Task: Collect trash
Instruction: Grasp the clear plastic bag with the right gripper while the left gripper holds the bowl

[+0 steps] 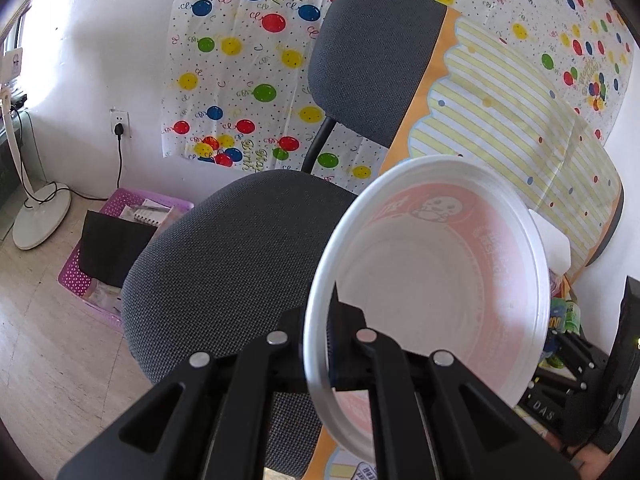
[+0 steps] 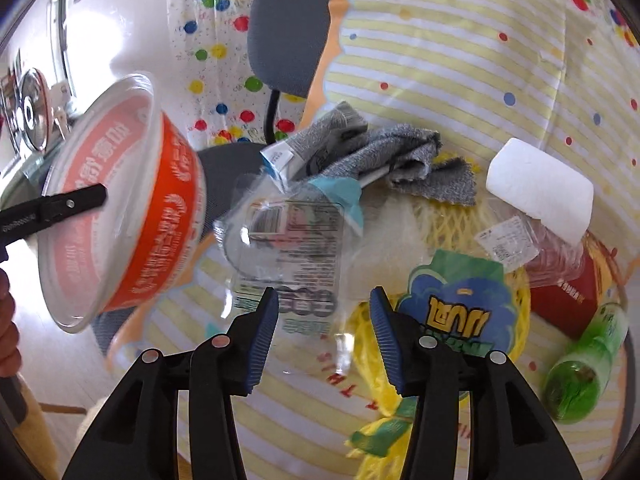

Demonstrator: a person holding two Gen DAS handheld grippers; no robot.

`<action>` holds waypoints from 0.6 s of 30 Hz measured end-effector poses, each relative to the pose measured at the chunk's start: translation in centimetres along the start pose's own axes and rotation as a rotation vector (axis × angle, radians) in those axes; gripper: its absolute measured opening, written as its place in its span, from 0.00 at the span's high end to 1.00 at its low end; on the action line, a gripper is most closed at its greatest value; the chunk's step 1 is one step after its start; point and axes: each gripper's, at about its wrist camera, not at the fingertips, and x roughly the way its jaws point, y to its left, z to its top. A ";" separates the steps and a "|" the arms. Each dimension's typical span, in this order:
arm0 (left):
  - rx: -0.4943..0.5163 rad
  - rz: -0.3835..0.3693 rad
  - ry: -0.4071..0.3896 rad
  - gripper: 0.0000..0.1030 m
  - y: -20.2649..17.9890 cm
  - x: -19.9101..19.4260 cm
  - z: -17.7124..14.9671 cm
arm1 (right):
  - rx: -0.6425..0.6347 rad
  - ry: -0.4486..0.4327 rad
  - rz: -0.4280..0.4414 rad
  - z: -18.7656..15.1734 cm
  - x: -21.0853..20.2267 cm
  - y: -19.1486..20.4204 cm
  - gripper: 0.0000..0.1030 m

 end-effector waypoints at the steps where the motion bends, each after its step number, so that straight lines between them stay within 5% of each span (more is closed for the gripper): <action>1: -0.001 -0.001 0.000 0.98 0.0 0.0 0.0 | 0.021 0.012 0.023 0.0 0.3 -0.5 0.52; 18: 0.020 0.024 0.037 0.98 -0.5 1.0 -0.5 | 0.101 0.045 0.159 -0.2 2.9 -2.8 0.58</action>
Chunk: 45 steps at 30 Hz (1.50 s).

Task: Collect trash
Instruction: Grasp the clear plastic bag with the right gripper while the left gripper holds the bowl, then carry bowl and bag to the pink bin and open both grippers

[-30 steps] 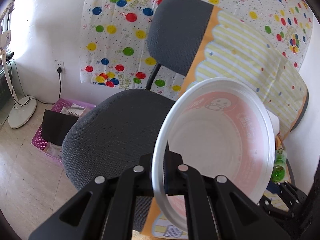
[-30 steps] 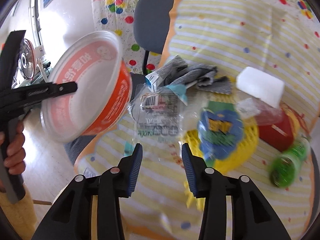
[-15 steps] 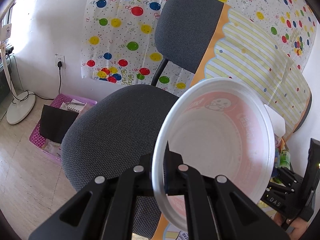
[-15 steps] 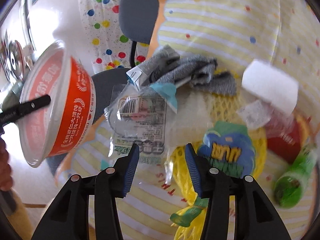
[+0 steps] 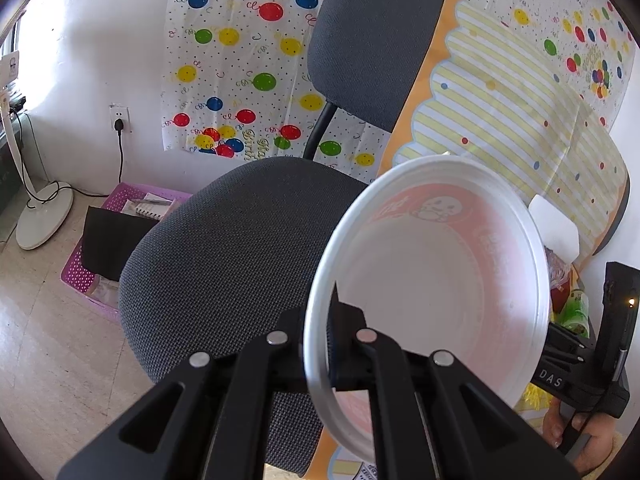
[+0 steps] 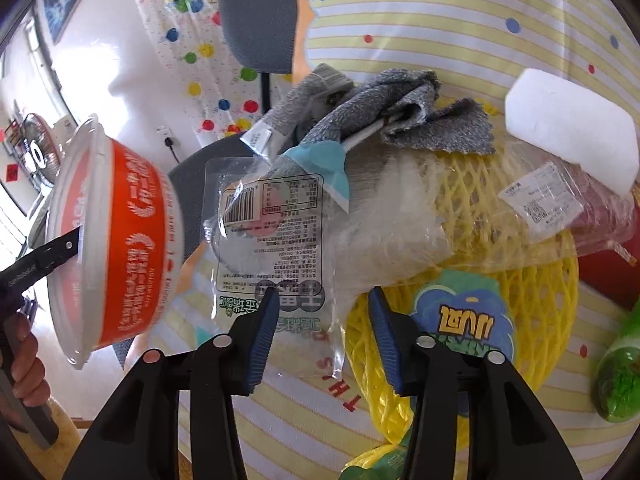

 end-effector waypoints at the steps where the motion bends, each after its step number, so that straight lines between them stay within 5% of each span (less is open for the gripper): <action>1: 0.002 0.002 0.002 0.98 -0.1 0.1 0.0 | -0.008 0.002 0.006 0.0 0.0 0.1 0.59; 4: 0.005 0.013 0.009 0.98 -0.3 0.4 -0.1 | -0.038 -0.010 0.002 -0.2 -0.5 0.4 0.63; 10: 0.013 0.028 0.010 0.98 -0.5 0.4 -0.1 | -0.078 -0.047 -0.013 -0.8 -1.6 0.9 0.98; 22: 0.032 0.071 -0.075 0.98 -2.1 -4.6 1.1 | -0.010 -0.296 0.050 -1.6 -13.2 1.5 1.00; 28: 0.117 0.008 -0.112 0.98 -6.7 -7.6 0.7 | 0.054 -0.419 -0.134 -5.2 -22.3 -0.1 1.00; 34: 0.276 -0.204 -0.065 0.98 -15.8 -7.4 -2.8 | 0.183 -0.472 -0.402 -13.2 -30.5 -4.7 1.00; 40: 0.524 -0.449 0.032 0.98 -28.1 -7.2 -10.3 | 0.383 -0.457 -0.695 -23.7 -38.7 -8.7 1.00; 45: 0.713 -0.592 0.116 0.98 -35.9 -8.0 -17.7 | 0.553 -0.400 -0.849 -32.0 -42.8 -10.3 1.00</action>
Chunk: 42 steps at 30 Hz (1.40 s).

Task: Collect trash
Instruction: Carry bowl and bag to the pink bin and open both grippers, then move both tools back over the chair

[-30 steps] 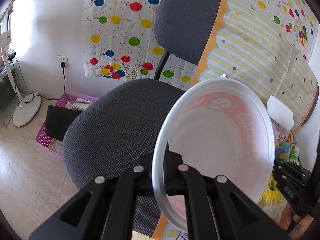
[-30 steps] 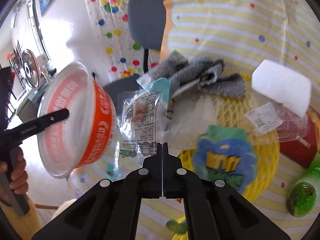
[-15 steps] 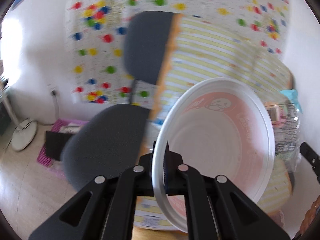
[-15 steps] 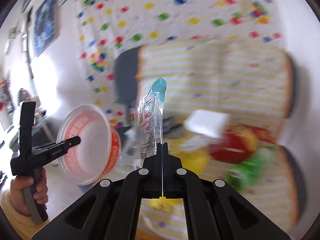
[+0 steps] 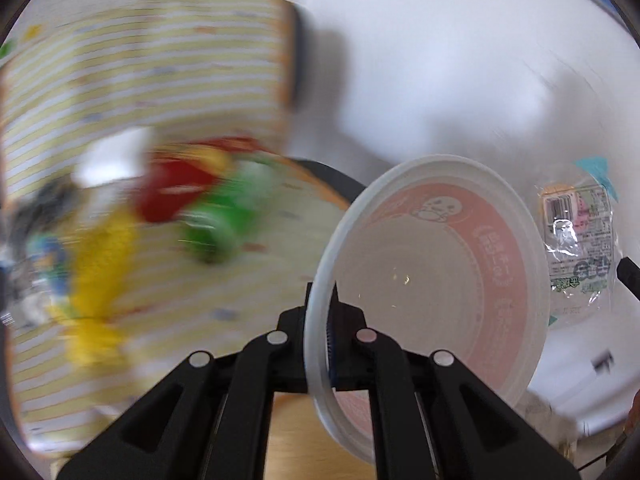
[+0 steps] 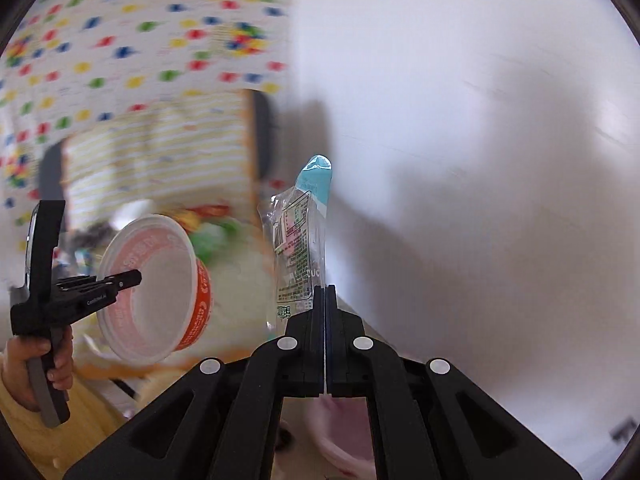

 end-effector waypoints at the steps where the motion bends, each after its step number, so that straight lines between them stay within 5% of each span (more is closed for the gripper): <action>1: 0.035 -0.041 0.025 0.98 -2.2 1.2 -0.5 | 0.022 0.018 -0.022 -0.9 0.0 -1.3 1.00; 5: 0.115 -0.125 0.124 0.98 -7.7 5.7 -2.4 | 0.099 0.066 -0.115 -4.1 1.3 -5.0 1.00; 10: 0.225 0.007 0.198 0.98 -11.6 11.5 -4.7 | 0.150 0.144 -0.177 -7.8 5.6 -7.4 1.00; 19: 0.370 0.072 0.350 0.96 -16.5 19.9 -7.7 | 0.244 0.262 -0.183 -11.2 12.3 -9.7 1.00; 22: 0.418 0.059 0.398 0.77 -18.3 22.3 -8.4 | 0.262 0.284 -0.177 -11.4 14.5 -9.7 0.99; 23: 0.427 0.055 0.404 0.55 -18.6 22.6 -8.6 | 0.268 0.296 -0.171 -11.8 15.0 -9.9 0.99; 24: 0.436 0.043 0.399 0.44 -19.0 22.6 -8.7 | 0.277 0.306 -0.162 -11.9 15.9 -9.8 0.94; 30: 0.440 0.025 0.317 0.38 -17.8 20.0 -7.4 | 0.271 0.354 -0.158 -11.6 17.6 -9.1 0.81; 38: 0.333 0.015 0.168 0.38 -13.1 11.3 -4.1 | 0.198 0.137 -0.065 -5.9 9.4 -5.6 0.75; 42: 0.233 0.098 0.124 0.38 -8.5 6.6 -2.0 | 0.150 0.079 0.050 -3.0 8.0 -1.6 0.72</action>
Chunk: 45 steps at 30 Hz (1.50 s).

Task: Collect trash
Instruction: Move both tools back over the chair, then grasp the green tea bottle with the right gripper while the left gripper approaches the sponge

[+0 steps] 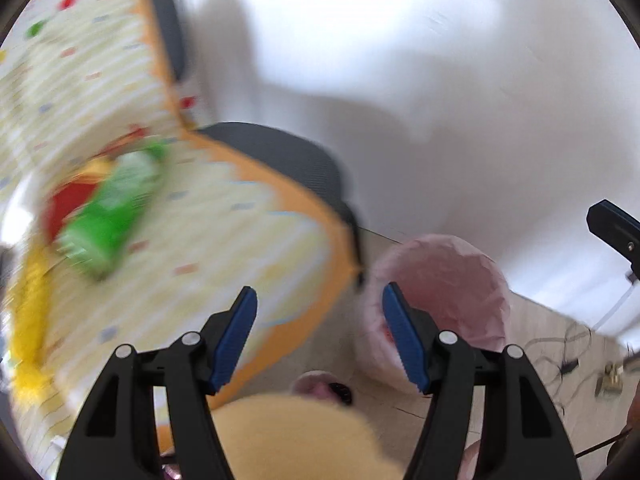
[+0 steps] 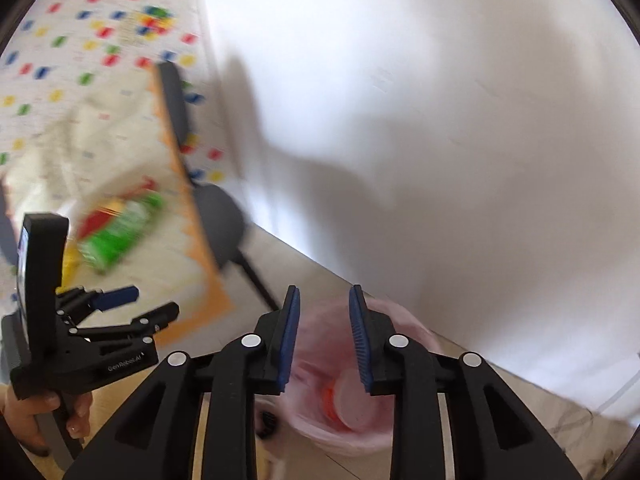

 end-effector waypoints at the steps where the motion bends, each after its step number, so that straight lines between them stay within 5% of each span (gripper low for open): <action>1: -0.027 0.022 -0.008 0.37 1.6 -1.1 -0.4 | -0.020 0.004 0.037 0.5 0.2 1.5 0.72; 7: -0.214 0.115 -0.018 0.36 10.6 -4.6 -3.2 | -0.159 0.052 0.217 2.0 1.8 10.6 0.70; 12: -0.368 0.197 -0.036 0.36 17.7 -7.2 -6.2 | -0.261 0.034 0.320 2.4 1.6 17.0 0.47; 16: -0.461 0.265 -0.046 0.33 22.4 -9.0 -8.1 | -0.335 0.026 0.348 2.9 2.6 21.1 0.41; 25: -0.568 0.357 -0.045 0.31 28.9 -9.4 -9.7 | -0.410 0.084 0.299 3.4 7.9 26.4 0.33; 33: -0.548 0.363 -0.029 0.31 30.5 -6.5 -7.4 | -0.359 0.119 0.230 5.5 14.8 29.9 0.23; 45: -0.564 0.382 -0.036 0.31 33.6 -4.2 -5.3 | -0.298 0.227 0.074 8.1 24.9 33.8 0.23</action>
